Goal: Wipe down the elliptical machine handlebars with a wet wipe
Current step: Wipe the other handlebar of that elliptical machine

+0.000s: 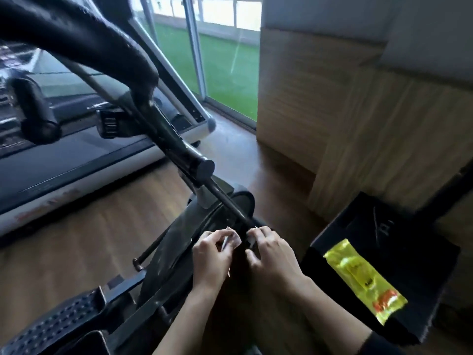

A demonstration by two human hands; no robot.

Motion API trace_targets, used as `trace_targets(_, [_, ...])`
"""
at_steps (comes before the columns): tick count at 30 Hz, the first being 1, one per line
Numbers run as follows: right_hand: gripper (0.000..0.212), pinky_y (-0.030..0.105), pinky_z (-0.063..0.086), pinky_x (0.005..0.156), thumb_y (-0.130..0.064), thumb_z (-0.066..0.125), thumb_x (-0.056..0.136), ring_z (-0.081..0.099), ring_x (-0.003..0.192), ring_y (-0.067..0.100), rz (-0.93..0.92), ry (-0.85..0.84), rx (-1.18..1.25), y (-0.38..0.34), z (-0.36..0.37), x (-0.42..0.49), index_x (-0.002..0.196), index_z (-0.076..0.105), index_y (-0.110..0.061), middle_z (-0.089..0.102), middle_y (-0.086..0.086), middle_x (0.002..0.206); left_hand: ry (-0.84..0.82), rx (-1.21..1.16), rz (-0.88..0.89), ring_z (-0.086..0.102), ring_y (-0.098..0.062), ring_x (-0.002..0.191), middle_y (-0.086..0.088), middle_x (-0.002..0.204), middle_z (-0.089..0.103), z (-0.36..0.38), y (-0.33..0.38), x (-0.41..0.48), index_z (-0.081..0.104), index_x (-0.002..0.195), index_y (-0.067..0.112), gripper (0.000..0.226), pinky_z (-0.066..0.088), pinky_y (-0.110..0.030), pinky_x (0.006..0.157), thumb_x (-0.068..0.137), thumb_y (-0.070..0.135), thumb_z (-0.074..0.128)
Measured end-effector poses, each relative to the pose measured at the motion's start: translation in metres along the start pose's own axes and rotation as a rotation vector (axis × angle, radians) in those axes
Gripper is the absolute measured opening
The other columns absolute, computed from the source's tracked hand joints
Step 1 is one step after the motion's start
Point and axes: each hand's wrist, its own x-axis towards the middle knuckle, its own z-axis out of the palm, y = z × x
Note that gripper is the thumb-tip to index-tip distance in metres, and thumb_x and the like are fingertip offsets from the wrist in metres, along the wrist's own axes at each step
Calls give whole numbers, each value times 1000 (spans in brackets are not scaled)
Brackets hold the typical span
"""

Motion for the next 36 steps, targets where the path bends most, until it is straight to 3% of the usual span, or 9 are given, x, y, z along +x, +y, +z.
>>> trace_targets(3, [42,33,43,96,-36,51,90,52,114,21,-92,9,-2,5,-10,40,129,48,-21,52,-1,124,108,40,-37,53,5,71,18,72,52,1,12,28,76,83,26,15,35,0,71,79,11,76])
trace_targets(9, [45,34,44,94,-33,55,89,53,114,23,-291,-52,46,0,-20,95,131,46,-20,52,3,125,277,85,-138,51,9,71,18,75,53,-4,24,53,75,82,26,17,37,0,72,80,9,73])
trace_targets(13, [50,35,44,94,-32,57,88,52,115,24,-459,-97,89,-6,-32,123,134,41,-18,49,3,128,459,77,-229,54,7,71,3,86,64,-5,38,58,76,86,20,17,36,4,70,78,5,74])
trace_targets(20, [65,36,44,92,-28,62,86,49,119,26,-752,-1,322,-39,-86,169,143,34,-13,44,8,139,811,96,-285,61,-3,74,3,86,65,-24,79,57,76,93,21,17,41,-4,69,79,11,74])
trace_targets(23, [67,35,42,93,-40,55,86,48,119,28,-872,34,453,-62,-108,183,142,35,-9,46,13,137,969,128,-257,62,-7,77,3,87,66,-37,102,59,75,96,23,18,48,-19,73,81,14,72])
trace_targets(27, [66,27,34,96,-49,42,87,46,120,23,-1054,101,592,-97,-142,191,140,39,-9,48,12,135,1200,177,-201,63,-4,81,8,90,70,-59,132,61,74,98,25,20,49,-18,77,81,16,73])
trace_targets(30, [64,30,36,94,-49,44,87,47,116,24,-1143,140,688,-124,-169,191,137,43,-9,51,10,130,1368,208,-92,64,4,81,18,85,67,-79,157,59,71,92,31,23,49,-12,76,80,12,75])
trace_targets(33, [66,36,37,96,-52,47,83,45,117,22,-1182,182,738,-148,-190,188,137,44,-14,51,6,130,1483,170,28,69,-7,84,11,85,71,-98,181,55,73,88,33,23,54,-24,77,82,11,74])
trace_targets(36, [67,35,35,97,-55,48,81,45,117,21,-1223,200,731,-167,-204,180,135,45,-15,52,4,129,1583,272,89,67,-8,82,16,85,66,-117,199,52,67,90,38,25,53,-21,74,83,15,74])
